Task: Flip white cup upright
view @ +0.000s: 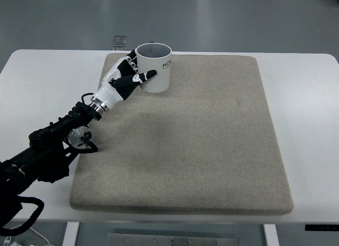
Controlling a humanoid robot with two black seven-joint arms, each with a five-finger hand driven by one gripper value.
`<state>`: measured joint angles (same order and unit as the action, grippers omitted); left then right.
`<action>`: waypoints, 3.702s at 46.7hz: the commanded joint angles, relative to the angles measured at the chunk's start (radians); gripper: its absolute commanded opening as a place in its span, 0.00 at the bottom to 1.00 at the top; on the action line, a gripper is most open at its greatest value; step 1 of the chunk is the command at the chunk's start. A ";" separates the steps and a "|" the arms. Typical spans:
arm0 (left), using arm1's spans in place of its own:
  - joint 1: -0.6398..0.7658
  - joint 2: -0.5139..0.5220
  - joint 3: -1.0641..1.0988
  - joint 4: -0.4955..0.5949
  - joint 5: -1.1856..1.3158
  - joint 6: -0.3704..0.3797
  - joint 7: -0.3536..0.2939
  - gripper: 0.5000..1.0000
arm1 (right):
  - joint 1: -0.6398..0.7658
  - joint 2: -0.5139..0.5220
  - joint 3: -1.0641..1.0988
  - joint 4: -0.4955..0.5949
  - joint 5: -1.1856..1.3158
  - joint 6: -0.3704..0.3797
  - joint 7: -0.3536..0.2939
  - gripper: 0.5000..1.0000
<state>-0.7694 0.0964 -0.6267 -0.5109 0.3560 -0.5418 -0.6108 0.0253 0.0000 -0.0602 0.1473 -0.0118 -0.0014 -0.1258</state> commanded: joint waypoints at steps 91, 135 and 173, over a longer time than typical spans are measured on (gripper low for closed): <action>-0.053 0.034 0.016 0.011 0.000 0.006 0.000 0.98 | -0.004 0.000 0.000 0.000 0.003 0.000 0.000 0.86; -0.169 0.057 0.016 0.091 -0.410 0.218 0.232 0.98 | -0.004 0.000 0.002 0.000 0.003 0.001 0.000 0.86; -0.180 0.003 -0.061 0.157 -0.700 0.195 0.413 0.98 | -0.004 0.000 0.002 0.003 0.003 0.001 0.000 0.86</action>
<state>-0.9481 0.1107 -0.6850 -0.3534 -0.3435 -0.3365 -0.1973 0.0212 0.0000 -0.0583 0.1502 -0.0092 0.0002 -0.1258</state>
